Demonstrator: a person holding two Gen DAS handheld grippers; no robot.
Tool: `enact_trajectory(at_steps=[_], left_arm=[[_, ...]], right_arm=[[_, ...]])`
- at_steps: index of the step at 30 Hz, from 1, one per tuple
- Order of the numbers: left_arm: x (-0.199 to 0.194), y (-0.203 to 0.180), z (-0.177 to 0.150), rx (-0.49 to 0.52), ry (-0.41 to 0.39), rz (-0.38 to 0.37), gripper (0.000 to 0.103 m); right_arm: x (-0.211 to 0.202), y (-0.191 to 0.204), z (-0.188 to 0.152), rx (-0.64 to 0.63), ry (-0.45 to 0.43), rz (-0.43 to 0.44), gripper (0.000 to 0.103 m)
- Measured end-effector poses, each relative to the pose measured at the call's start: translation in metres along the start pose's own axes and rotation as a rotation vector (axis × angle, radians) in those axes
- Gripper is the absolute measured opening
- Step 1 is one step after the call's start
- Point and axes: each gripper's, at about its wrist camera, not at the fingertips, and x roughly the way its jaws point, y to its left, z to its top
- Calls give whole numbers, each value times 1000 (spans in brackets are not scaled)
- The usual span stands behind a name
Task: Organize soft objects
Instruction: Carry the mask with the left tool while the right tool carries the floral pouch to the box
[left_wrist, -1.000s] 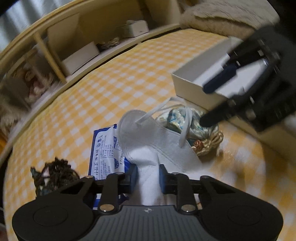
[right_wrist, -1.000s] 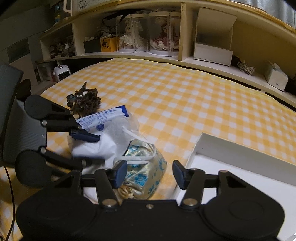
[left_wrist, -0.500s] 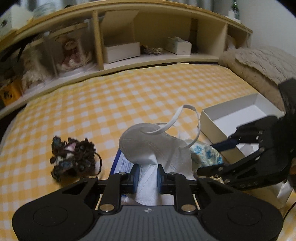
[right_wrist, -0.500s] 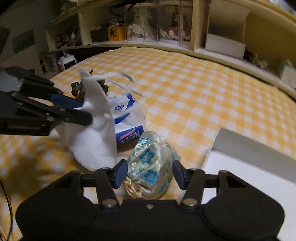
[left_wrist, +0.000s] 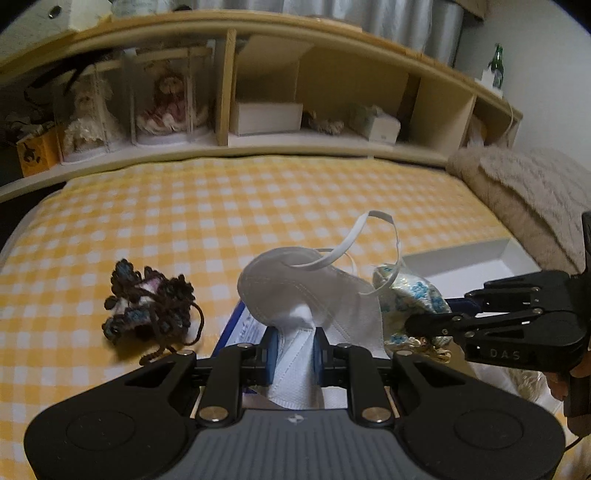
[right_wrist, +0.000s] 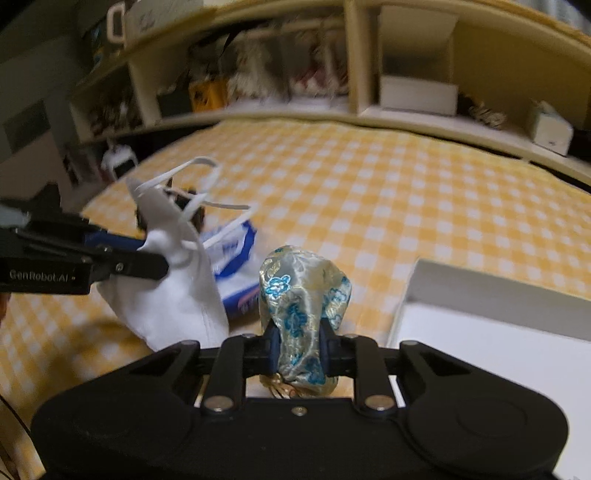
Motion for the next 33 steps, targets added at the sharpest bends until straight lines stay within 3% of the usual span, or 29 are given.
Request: enact_trajectory(at_steps=[18,33], left_arm=[[-54,-36,15,-54,-188,-107,21],[-35,-104,37,-47,-175,-232,21]], right_arm=[[-105,-33,5,171,-186,-40,22],[-164,-95,-17,326,-295,-199,22]])
